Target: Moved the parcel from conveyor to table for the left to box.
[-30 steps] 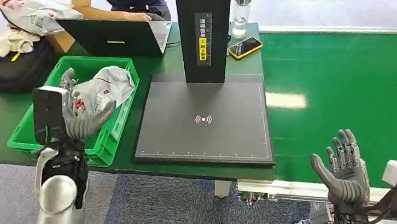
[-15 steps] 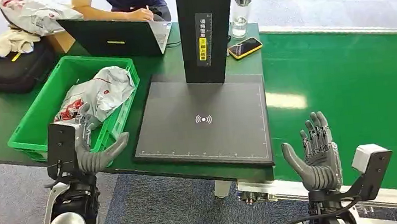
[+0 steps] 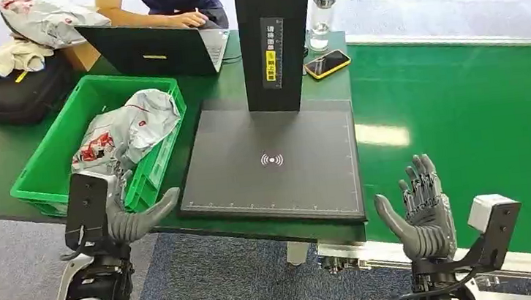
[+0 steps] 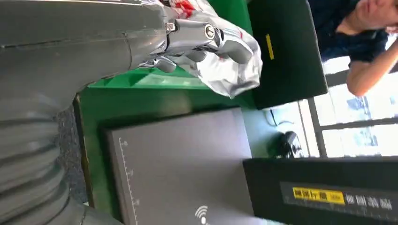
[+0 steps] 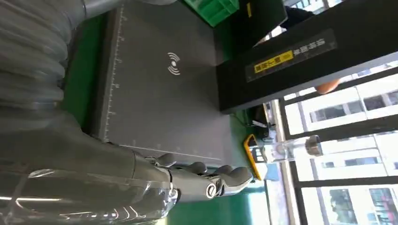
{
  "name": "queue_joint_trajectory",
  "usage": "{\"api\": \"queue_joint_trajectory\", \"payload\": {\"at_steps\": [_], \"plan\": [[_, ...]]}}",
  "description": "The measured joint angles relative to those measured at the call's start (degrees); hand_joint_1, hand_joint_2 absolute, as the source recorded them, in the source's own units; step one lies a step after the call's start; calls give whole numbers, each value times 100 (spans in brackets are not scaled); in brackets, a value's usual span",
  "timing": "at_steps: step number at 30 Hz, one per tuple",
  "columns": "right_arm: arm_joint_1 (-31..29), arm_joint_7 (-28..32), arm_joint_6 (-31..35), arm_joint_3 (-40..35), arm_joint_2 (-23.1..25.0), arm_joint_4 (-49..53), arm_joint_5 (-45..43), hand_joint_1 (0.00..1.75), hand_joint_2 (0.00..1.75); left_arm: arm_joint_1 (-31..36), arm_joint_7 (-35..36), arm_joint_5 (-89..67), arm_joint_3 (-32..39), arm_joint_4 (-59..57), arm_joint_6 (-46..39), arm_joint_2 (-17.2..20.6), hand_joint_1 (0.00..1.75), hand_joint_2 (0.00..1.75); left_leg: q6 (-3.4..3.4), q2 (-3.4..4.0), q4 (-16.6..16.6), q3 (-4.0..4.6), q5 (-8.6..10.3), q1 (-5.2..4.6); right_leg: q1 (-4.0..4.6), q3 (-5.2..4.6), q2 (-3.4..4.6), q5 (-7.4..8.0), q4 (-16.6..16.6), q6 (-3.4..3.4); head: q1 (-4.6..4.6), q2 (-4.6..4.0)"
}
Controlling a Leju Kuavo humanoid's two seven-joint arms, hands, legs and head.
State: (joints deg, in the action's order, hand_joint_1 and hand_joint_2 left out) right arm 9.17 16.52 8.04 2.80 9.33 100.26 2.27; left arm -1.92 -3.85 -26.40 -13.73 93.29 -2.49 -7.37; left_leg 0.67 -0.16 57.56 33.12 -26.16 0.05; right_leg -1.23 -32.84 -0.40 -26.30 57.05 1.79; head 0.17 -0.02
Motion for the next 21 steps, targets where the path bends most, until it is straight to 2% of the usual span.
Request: {"api": "queue_joint_trajectory", "payload": {"at_steps": [9,21], "plan": [[351,-133,-50,-63,0,48,149,0,175,333,-175,328,-323,-295,275,0,0,175,0,0,0,1,0,0,0,-1,0,0,0,0,2,0],[845,-334,-310,118,63,424,507,0,175,633,-514,835,-428,-859,9,13,0,175,0,7,0,1,-3,0,0,-3,8,0,-1,0,4,0]]}}
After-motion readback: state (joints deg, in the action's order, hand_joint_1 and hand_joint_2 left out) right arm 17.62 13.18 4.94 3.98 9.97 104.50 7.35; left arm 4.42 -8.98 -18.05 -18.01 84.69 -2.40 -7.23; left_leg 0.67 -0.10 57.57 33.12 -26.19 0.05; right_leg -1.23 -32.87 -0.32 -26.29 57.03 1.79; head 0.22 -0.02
